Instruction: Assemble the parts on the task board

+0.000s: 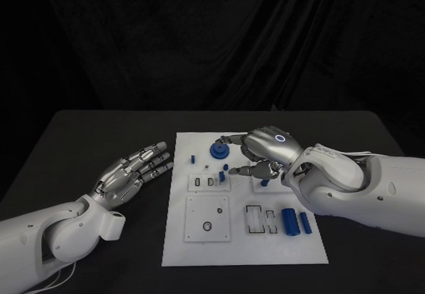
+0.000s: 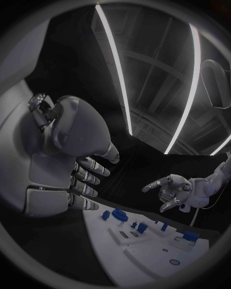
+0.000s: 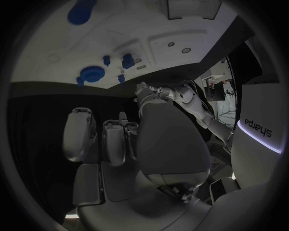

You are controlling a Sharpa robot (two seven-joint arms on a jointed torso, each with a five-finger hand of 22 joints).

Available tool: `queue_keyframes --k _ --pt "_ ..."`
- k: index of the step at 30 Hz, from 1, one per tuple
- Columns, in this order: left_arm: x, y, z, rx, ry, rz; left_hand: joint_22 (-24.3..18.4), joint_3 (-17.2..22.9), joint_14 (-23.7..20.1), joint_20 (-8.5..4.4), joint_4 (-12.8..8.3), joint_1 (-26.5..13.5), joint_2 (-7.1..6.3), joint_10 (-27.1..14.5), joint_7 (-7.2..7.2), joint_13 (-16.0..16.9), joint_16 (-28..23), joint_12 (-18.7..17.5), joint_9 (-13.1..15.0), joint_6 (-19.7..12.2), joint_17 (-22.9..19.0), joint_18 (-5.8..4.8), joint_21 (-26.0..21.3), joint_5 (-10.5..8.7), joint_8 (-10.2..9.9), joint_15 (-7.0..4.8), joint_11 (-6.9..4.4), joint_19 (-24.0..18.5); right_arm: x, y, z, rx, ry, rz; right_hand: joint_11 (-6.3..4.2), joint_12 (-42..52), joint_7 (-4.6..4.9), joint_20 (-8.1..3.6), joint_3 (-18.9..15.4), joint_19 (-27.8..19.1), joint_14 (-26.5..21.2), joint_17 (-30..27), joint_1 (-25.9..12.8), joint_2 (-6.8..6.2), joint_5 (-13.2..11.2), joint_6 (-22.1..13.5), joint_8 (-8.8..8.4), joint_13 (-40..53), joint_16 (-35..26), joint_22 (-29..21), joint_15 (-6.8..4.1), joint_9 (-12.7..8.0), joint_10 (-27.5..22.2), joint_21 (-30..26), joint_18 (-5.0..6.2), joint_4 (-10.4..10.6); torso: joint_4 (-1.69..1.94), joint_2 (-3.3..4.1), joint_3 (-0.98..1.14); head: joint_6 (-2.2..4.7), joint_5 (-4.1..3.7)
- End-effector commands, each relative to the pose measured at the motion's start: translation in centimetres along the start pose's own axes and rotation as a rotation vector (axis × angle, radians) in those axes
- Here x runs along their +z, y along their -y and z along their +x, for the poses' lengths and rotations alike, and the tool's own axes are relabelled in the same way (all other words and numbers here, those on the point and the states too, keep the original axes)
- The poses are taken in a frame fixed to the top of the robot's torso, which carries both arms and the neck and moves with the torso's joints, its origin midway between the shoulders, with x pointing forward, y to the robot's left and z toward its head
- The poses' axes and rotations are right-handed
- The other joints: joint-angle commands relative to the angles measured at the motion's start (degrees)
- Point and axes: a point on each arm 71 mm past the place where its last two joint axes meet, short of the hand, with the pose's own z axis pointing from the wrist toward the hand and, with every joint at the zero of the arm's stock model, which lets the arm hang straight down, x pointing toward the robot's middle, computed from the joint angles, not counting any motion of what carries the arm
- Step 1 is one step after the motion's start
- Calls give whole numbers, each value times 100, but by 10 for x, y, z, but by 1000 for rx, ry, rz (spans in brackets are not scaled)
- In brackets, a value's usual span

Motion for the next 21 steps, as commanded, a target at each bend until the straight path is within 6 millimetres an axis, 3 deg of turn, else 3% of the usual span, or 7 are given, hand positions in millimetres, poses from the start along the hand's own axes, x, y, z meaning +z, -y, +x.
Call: queue_keyframes --k 1,7,10,12,13,18,21 --pt "11 5 4 116 16 -29 106 38 1251 -10 -8 -93 48 242 28 70 948 348 -6 42 360 -152 235 66 7 73 230 411 -3 6 -9 4 50 -16 -49 17 4 -33 60 26 465 1161 43 148 52 252 68 1284 16 1057 -38 48 371 45 -57 -15 34 -166 67 -5 -7" --pt "30 5 2 182 -12 -108 364 153 1858 -31 161 -99 7 521 96 151 1799 903 -30 27 574 -297 855 133 -39 188 486 1555 -9 33 -13 5 35 5 -34 27 33 -28 130 15 451 1128 260 274 611 636 240 1295 -30 1055 -25 63 377 53 -56 -181 36 -403 180 -181 134" --pt "37 6 -2 200 -40 -105 486 -118 1978 -51 849 -252 -89 873 51 246 2189 1477 -4 211 671 -262 1184 -71 5 128 478 2176 -11 44 -14 5 40 12 -52 156 6 -33 148 74 473 1177 293 311 805 923 348 1428 28 1100 -41 76 517 234 -89 -201 7 -509 225 -225 229" --pt "43 6 -6 212 -47 -90 508 -333 2070 -64 1345 -342 -142 1111 44 304 2379 1791 27 387 729 -219 1261 -645 60 94 493 2327 -13 50 -14 2 43 19 -56 171 4 -36 147 83 477 1183 285 320 806 977 363 1443 35 1106 -43 75 533 262 -94 -191 -5 -570 245 -251 257" --pt "45 7 -7 218 -47 -84 581 -548 2335 -68 1294 -547 -79 1399 64 381 2677 2004 55 535 851 -156 1441 -1251 110 13 541 2622 -13 53 -14 1 43 23 -57 163 4 -36 149 84 477 1182 284 325 804 989 366 1435 34 1107 -44 74 525 265 -94 -189 -13 -620 262 -279 269" --pt "55 4 -10 288 -73 -76 752 -1058 2539 -111 1384 -549 53 1931 148 598 3527 2538 85 696 1220 -65 1833 -1850 153 -80 598 3272 -16 62 -14 -5 26 45 -55 165 12 -41 199 85 479 1185 375 350 916 1070 366 1437 36 1108 -45 51 527 277 -95 -231 -28 -768 329 -412 284" --pt "63 0 -7 313 -119 -87 766 -1555 2496 -127 1390 -939 85 2231 155 650 3732 2671 104 793 1303 -88 1862 -2437 179 -110 582 3345 -16 67 -12 -9 3 65 -55 157 14 -41 209 84 478 1182 387 358 936 1084 365 1429 33 1107 -45 47 519 276 -95 -235 -39 -798 363 -456 301"
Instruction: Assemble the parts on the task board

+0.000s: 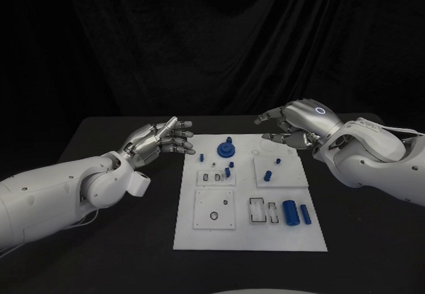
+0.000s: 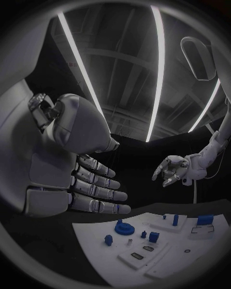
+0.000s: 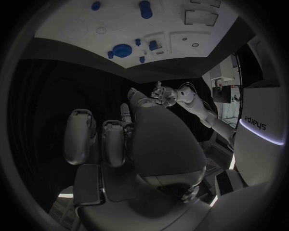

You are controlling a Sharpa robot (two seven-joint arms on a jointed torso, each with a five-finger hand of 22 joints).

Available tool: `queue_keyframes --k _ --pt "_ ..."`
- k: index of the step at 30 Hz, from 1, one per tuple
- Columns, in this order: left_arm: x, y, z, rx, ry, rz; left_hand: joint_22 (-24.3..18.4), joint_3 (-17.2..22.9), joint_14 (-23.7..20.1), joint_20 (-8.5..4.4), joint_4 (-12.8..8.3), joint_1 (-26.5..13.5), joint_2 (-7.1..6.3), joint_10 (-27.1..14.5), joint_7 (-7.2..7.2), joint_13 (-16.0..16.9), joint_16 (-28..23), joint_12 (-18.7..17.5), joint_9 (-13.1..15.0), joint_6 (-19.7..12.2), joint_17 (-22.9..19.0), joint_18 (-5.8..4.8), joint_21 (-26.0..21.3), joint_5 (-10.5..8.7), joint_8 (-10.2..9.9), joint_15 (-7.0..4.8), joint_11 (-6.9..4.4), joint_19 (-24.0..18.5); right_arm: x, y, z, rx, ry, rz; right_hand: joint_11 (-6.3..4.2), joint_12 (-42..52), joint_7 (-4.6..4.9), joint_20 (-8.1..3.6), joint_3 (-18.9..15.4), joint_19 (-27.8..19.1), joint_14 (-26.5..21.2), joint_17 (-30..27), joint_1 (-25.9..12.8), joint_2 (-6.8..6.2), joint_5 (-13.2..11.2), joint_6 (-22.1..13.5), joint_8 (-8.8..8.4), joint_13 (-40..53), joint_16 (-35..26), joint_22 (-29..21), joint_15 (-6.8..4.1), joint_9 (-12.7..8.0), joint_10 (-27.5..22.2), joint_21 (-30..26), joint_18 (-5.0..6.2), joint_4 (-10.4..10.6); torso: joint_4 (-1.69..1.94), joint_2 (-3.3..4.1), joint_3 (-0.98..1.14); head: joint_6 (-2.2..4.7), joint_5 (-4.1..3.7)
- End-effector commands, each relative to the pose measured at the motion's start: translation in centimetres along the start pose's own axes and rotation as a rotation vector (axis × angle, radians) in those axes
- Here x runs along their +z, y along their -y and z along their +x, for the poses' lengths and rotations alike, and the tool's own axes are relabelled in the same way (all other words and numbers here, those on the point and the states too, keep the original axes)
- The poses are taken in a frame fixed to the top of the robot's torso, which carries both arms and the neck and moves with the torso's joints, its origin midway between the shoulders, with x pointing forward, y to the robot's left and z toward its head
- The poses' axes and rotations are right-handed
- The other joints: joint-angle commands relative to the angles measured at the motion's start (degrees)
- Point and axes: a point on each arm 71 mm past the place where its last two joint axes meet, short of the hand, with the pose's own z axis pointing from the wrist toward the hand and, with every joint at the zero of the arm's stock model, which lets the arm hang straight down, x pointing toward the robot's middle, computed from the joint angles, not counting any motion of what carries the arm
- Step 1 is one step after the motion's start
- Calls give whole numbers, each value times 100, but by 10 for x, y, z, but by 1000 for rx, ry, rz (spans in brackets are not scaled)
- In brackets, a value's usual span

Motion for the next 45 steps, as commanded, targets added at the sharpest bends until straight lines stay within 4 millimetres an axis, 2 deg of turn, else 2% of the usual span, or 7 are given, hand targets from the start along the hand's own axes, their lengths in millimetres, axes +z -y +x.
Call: queue_keyframes --k 1,10,14,19,25,34,45 --pt "8 0 6 63 -88 6 25 -345 60 -20 -12 -278 12 196 -2 20 166 54 0 5 74 50 55 -141 2 -37 -9 111 0 4 2 13 -19 4 -32 1 1 -41 40 84 477 1180 67 21 48 79 19 1429 30 1108 -44 -12 537 32 -95 -15 -25 -115 79 -46 29" --pt "22 -4 11 167 -146 -103 455 -129 801 -159 38 -67 140 1129 84 387 1620 564 123 619 961 202 813 141 198 -375 -317 808 -5 10 8 15 -70 49 -5 -5 38 -29 171 76 475 1174 250 35 337 223 6 1422 19 1106 -25 -57 530 34 -94 -123 -114 -174 197 -131 151" --pt "32 -1 9 243 -164 -259 972 649 951 -343 -99 828 -139 1388 133 979 2685 1135 172 834 1713 235 1558 2766 347 -581 -556 975 -5 13 12 12 -100 73 -4 -11 41 -28 179 75 475 1172 253 41 351 224 2 1416 17 1105 -24 -61 524 32 -94 -124 -122 -174 209 -118 183" --pt "46 5 15 388 -180 -415 2646 995 4012 -632 10 1263 -356 2017 189 3969 4582 3192 305 1038 5722 169 3600 2379 583 -797 -824 560 -7 19 15 7 -126 102 4 -27 55 -25 202 65 471 1163 254 55 396 231 -11 1400 4 1098 -20 -73 508 8 -88 -121 -129 -155 239 -141 224" --pt "63 15 27 576 -191 -648 4763 1436 5474 -579 -12 958 -447 4572 216 6599 4815 4641 700 1132 7086 -25 5251 1582 899 -862 -820 2025 -7 22 18 3 -148 122 15 -32 69 -21 218 58 467 1150 241 65 438 228 -28 1394 -12 1094 -14 -87 501 -6 -86 -111 -176 -148 267 -210 320" --pt "79 24 44 743 -230 -922 5784 1031 5856 -779 -61 -22 -469 6186 20 7989 4832 5279 2083 949 7510 -203 5834 408 1846 -1089 -1021 3249 -5 22 21 2 -143 131 10 -64 51 -14 257 45 461 1136 240 44 514 119 -122 1362 -32 1086 -11 -142 468 -33 -79 -124 -185 -147 303 -250 371" --pt "98 25 70 866 -288 -996 6655 867 5856 -1100 -190 -303 -633 6396 -304 8177 4832 5360 4588 841 7510 -411 6184 254 3184 -1410 -1351 4167 -5 27 26 9 -152 162 10 -81 57 -14 279 30 455 1118 227 55 563 152 -117 1344 -55 1074 -13 -146 450 -74 -70 -118 -255 -150 376 -318 446"
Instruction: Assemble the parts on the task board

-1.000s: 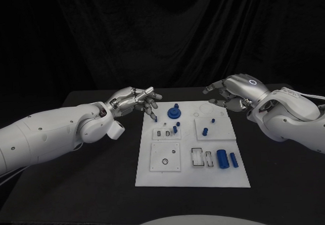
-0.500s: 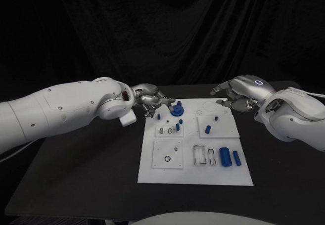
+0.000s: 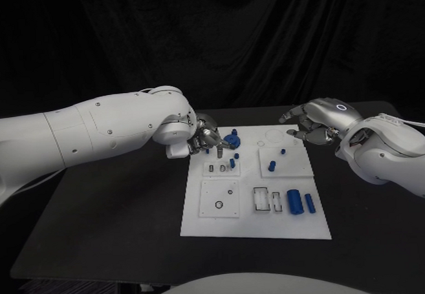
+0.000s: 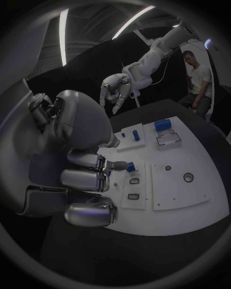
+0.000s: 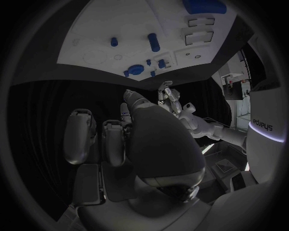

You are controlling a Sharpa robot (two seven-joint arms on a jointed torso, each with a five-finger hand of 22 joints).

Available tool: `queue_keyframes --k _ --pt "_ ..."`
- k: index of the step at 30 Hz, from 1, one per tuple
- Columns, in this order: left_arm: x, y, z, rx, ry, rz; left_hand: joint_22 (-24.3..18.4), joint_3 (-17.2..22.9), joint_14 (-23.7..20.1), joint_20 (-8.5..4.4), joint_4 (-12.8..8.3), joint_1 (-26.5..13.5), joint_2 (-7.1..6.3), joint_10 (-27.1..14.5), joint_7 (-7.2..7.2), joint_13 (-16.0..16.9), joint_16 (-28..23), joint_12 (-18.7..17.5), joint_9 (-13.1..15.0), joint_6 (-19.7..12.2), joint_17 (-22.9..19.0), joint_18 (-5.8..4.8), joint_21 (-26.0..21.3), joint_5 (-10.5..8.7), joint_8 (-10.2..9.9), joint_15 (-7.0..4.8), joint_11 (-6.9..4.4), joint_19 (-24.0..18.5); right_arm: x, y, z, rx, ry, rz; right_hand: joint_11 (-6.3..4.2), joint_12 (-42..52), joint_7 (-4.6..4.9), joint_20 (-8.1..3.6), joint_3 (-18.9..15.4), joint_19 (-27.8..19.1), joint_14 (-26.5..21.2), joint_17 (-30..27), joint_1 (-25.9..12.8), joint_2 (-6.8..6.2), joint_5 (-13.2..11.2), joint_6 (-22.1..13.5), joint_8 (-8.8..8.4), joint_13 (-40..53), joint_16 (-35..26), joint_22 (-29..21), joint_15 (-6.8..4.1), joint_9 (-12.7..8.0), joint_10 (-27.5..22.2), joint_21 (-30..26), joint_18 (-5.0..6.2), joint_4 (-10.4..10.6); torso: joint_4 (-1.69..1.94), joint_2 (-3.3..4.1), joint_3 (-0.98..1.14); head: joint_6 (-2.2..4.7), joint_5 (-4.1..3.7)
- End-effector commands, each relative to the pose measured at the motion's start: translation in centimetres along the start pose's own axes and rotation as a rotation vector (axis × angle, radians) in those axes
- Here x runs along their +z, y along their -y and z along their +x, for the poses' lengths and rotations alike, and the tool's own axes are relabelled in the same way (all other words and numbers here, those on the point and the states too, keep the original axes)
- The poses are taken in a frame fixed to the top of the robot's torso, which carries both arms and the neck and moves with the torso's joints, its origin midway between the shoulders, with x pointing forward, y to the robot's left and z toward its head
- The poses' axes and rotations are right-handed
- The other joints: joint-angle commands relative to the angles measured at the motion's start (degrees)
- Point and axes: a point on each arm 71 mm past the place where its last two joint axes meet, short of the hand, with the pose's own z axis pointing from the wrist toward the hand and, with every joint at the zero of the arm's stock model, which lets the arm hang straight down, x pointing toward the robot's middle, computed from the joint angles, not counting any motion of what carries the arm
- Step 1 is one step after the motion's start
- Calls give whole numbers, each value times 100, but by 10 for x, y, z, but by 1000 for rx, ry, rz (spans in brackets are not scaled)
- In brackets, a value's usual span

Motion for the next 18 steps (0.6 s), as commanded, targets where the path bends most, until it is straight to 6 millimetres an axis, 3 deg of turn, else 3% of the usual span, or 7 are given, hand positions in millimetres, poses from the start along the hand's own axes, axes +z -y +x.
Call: queue_keyframes --k 1,5,6,8,10,14,18 --pt "0 2 2 68 -20 -75 129 -20 597 -35 -13 -92 25 603 -62 1504 37 19 359 14 1505 -89 50 -26 128 -70 -67 104 0 2 3 6 -4 34 13 -53 11 -14 44 18 451 1106 22 21 40 11 -23 1304 -44 1063 -12 -13 421 -54 -62 1 -18 -5 39 -65 26" --pt "3 10 3 100 -8 -83 170 30 597 -73 -43 -106 76 603 -74 1504 37 19 562 -75 1505 -99 63 53 60 -105 -96 160 0 2 5 18 8 40 23 -49 28 -13 76 52 450 1099 21 20 111 11 -39 1309 -53 1088 -8 -28 425 41 -81 -7 -62 2 73 -123 83" --pt "4 12 3 114 1 -86 177 31 597 -77 -42 -121 78 603 -74 1504 37 19 583 -79 1505 -101 65 53 39 -109 -98 169 0 2 5 21 10 41 23 -43 29 -13 78 56 449 1093 20 19 115 12 -40 1315 -60 1091 -8 -29 432 53 -84 -8 -54 0 63 -135 86" --pt "5 16 3 132 14 -89 177 29 597 -82 -40 -141 75 603 -73 1504 37 19 610 -88 1505 -102 63 50 3 -114 -100 175 -1 3 6 26 12 43 25 -28 32 -13 86 69 448 1083 18 15 136 15 -43 1330 -72 1100 -8 -33 447 87 -90 -12 -44 -3 65 -166 80" --pt "6 18 3 142 24 -89 182 21 597 -89 -28 -182 70 603 -73 1504 37 19 645 -87 1505 -103 61 41 -55 -118 -102 188 -1 2 7 29 14 44 32 -24 46 -13 109 81 450 1074 13 13 193 35 -45 1334 -80 1105 -6 -39 452 111 -94 -19 -58 -3 91 -195 78" --pt "7 23 3 146 47 -83 182 10 597 -95 -14 -242 66 603 -69 1504 37 19 677 -78 1505 -104 54 21 -170 -120 -101 200 0 2 8 32 13 45 35 -28 50 -13 115 86 449 1069 11 10 206 44 -44 1330 -86 1108 -5 -41 448 124 -96 -21 -56 -6 103 -237 62" --pt "9 26 4 145 61 -74 178 9 597 -97 -11 -274 67 603 -69 1504 37 19 688 -43 1505 -103 46 22 -259 -122 -101 205 -1 3 9 34 8 49 35 -28 50 -13 115 86 449 1069 11 10 206 44 -44 1330 -86 1108 -5 -41 448 124 -96 -21 -44 2 92 -269 51"
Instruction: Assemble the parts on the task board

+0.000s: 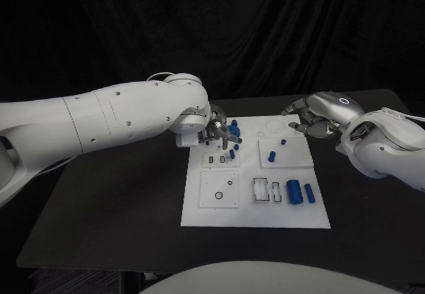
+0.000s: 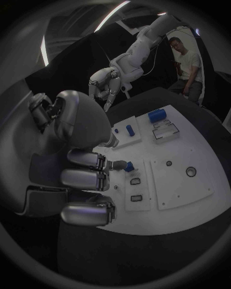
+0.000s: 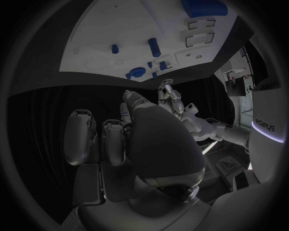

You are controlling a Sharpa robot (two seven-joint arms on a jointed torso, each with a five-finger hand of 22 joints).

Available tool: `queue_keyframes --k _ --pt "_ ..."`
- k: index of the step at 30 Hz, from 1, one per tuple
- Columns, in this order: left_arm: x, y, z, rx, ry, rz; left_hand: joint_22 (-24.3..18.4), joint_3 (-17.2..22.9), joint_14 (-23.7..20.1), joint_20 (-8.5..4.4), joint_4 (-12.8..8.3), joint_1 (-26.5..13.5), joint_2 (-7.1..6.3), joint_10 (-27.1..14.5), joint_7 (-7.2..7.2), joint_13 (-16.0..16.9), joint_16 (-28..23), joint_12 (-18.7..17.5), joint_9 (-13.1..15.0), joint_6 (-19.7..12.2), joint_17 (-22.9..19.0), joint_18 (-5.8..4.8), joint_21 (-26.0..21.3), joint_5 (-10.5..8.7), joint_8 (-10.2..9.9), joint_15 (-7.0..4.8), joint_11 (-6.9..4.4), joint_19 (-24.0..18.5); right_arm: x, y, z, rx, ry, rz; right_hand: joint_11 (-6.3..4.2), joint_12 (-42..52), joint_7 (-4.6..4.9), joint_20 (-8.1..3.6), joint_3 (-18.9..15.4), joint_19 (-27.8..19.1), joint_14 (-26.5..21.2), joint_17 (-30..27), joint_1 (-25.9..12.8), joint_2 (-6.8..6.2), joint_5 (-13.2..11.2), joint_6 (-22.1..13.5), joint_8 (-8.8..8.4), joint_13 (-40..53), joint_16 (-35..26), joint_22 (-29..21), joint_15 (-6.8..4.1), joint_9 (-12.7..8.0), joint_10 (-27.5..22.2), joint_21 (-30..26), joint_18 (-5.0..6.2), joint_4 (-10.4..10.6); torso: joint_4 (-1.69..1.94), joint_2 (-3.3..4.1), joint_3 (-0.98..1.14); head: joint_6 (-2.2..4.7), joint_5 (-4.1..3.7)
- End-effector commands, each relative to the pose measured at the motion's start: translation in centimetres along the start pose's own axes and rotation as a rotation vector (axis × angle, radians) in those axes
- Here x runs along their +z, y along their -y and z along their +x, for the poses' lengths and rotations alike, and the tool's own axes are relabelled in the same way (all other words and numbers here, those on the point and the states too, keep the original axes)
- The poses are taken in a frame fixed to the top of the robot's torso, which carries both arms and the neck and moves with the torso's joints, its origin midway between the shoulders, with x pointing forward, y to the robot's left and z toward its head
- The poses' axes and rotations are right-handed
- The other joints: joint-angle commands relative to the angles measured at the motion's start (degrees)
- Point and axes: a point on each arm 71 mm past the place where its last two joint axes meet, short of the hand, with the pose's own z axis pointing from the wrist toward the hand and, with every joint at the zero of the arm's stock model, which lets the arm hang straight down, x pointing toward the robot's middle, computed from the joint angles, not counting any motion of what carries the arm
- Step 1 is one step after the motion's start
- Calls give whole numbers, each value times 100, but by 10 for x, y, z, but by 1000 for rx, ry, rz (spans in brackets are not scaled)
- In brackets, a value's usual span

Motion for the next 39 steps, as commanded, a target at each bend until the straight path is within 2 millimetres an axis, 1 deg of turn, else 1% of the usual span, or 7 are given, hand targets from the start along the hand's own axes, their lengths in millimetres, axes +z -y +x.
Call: queue_keyframes --k 1,2,9,13,19,24,39 --pt "0 3 -2 13 43 -6 173 11 605 -14 -19 -59 11 597 -26 1503 37 19 22 63 1506 -107 -6 37 -98 -57 -35 45 -1 3 0 8 14 25 37 23 23 -12 35 87 450 1067 9 12 42 21 -16 1325 -24 1109 -4 -8 442 20 -96 0 11 11 -3 -31 -23" --pt "1 4 -2 12 46 -5 180 31 605 -18 -52 -44 10 597 -30 1503 37 19 37 101 1506 -109 -6 61 -150 -61 -41 54 -2 3 0 8 13 26 39 21 26 -12 40 87 450 1064 4 13 52 27 -15 1323 -29 1108 -2 -9 440 20 -96 1 13 15 1 -36 -30" --pt "4 6 0 1 59 -3 193 91 605 -33 -131 -15 21 597 -49 1503 37 19 85 209 1506 -112 -11 127 -274 -78 -58 76 -3 5 1 8 9 32 41 15 29 -11 46 88 451 1064 -1 15 64 35 -14 1317 -28 1109 -1 -11 434 22 -96 2 22 25 -42 -25 -18" --pt "7 5 1 -14 73 1 191 129 605 -41 -165 -2 38 597 -60 1503 37 19 116 269 1506 -111 -17 161 -322 -86 -67 80 -3 5 1 9 7 33 41 15 29 -11 46 88 451 1064 -1 15 64 35 -14 1317 -28 1109 -1 -11 434 22 -96 2 38 12 -48 -29 -24" --pt "12 3 7 -41 86 7 178 205 605 -55 -228 25 55 597 -74 1503 37 19 180 315 1506 -108 -35 261 -429 -99 -77 79 -3 5 2 9 4 33 44 1 33 -10 55 87 450 1057 -6 19 81 47 -12 1303 -35 1107 1 -12 419 17 -95 2 33 15 -37 -49 -33" --pt "17 -1 11 -61 93 12 184 235 605 -59 -251 28 50 597 -77 1503 37 19 220 333 1506 -110 -37 311 -476 -103 -81 85 -3 4 3 10 0 33 46 -47 37 -10 59 85 449 1054 -10 19 87 51 -12 1253 -39 1105 2 -13 367 11 -93 3 0 14 -21 -49 2" --pt "29 -4 23 -86 90 34 162 318 605 -70 -319 54 41 597 -84 1503 37 19 320 342 1506 -104 -60 383 -571 -113 -89 77 -4 6 6 32 -10 47 51 -86 47 -8 69 82 447 1045 -16 20 102 55 -16 1212 -50 1101 5 -16 326 -1 -91 2 1 -1 -18 -49 -18"
